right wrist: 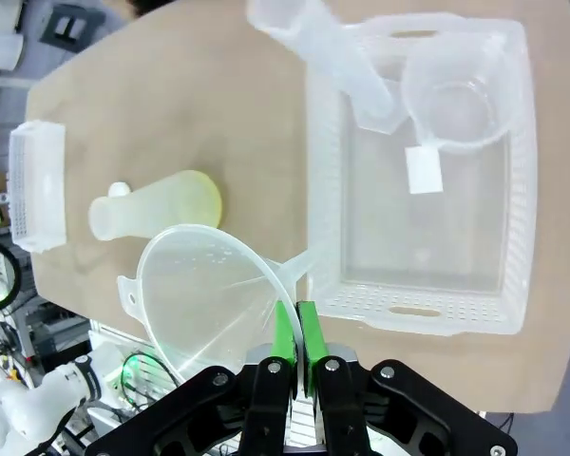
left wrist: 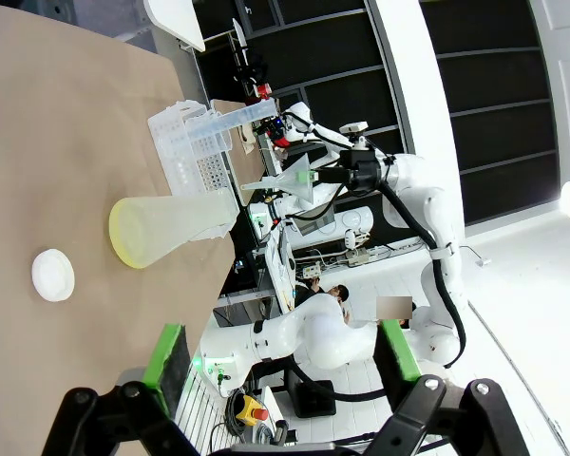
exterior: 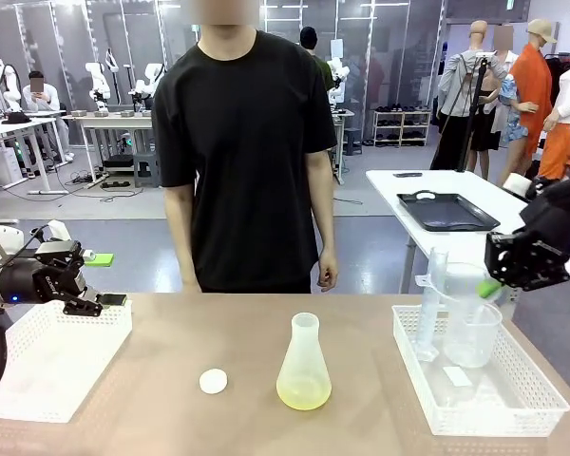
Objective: Prepare the solutions needed for the experiment.
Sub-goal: Once the solution is in the Big flask , pick up the Plastic Funnel and place it back into the right Organizing basket.
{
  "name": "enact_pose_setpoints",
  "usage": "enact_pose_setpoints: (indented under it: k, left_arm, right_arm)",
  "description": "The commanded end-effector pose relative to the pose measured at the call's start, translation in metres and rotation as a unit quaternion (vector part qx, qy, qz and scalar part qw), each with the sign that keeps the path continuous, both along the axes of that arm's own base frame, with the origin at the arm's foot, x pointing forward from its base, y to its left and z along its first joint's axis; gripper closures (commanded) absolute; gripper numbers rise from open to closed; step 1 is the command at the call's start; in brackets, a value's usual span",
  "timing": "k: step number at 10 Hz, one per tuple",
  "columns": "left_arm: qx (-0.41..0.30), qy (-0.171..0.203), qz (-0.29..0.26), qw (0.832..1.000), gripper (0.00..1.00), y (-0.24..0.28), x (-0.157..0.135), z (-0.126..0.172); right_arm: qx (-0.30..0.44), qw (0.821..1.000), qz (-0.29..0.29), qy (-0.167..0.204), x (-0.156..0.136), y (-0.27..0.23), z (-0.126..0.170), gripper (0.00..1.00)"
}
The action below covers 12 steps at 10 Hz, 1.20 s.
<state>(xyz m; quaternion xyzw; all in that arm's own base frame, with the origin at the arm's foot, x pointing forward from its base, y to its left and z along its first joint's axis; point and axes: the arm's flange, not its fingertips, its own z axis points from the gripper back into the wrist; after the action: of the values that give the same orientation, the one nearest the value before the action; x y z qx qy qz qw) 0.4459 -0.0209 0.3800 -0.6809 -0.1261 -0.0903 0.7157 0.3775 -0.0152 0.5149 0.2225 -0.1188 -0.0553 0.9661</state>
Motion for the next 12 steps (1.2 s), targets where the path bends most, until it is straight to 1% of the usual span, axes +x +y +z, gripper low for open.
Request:
enact_pose_setpoints:
  k: [1,2,4,5,6,7,8,9,10,11,12]
  left_arm:
    - [0.004,0.000,-0.002,1.000,0.00,0.000,-0.001,0.002]
    - [0.004,0.000,-0.002,1.000,0.00,0.000,-0.001,0.002]
    - [0.004,0.000,-0.002,1.000,0.00,0.000,-0.001,0.002]
    - [0.004,0.000,-0.002,1.000,0.00,0.000,-0.001,0.002]
    - [0.004,0.000,-0.002,1.000,0.00,0.000,-0.001,0.002]
    - [0.004,0.000,-0.002,1.000,0.00,0.000,-0.001,0.002]
    - [0.004,0.000,-0.002,1.000,0.00,0.000,-0.001,0.002]
    - [0.004,0.000,-0.002,1.000,0.00,0.000,-0.001,0.002]
    - [0.004,0.000,-0.002,1.000,0.00,0.000,-0.001,0.002]
    - [0.004,0.000,-0.002,1.000,0.00,0.000,-0.001,0.002]
    - [0.004,0.000,-0.002,1.000,0.00,0.000,-0.001,0.002]
  right_arm:
    - [-0.010,1.000,-0.004,0.015,-0.002,-0.008,-0.013,1.00]
    - [-0.029,0.999,-0.014,0.023,0.001,-0.012,-0.024,1.00]
    - [-0.050,0.997,-0.026,0.055,0.006,-0.011,-0.049,1.00]
    - [-0.059,0.996,-0.032,0.061,0.013,-0.010,-0.058,1.00]
    - [-0.071,0.995,-0.041,0.059,0.021,-0.010,-0.066,1.00]
    - [-0.067,0.995,-0.044,0.065,0.029,-0.009,-0.075,1.00]
    - [-0.086,0.992,-0.054,0.075,0.034,-0.008,-0.083,1.00]
    - [-0.082,0.991,-0.062,0.084,0.037,-0.006,-0.088,1.00]
    - [-0.078,0.991,-0.071,0.086,0.041,-0.005,-0.092,0.82]
    - [-0.080,0.990,-0.074,0.091,0.044,-0.005,-0.095,0.77]
    - [-0.082,0.989,-0.076,0.094,0.045,-0.003,-0.098,0.77]
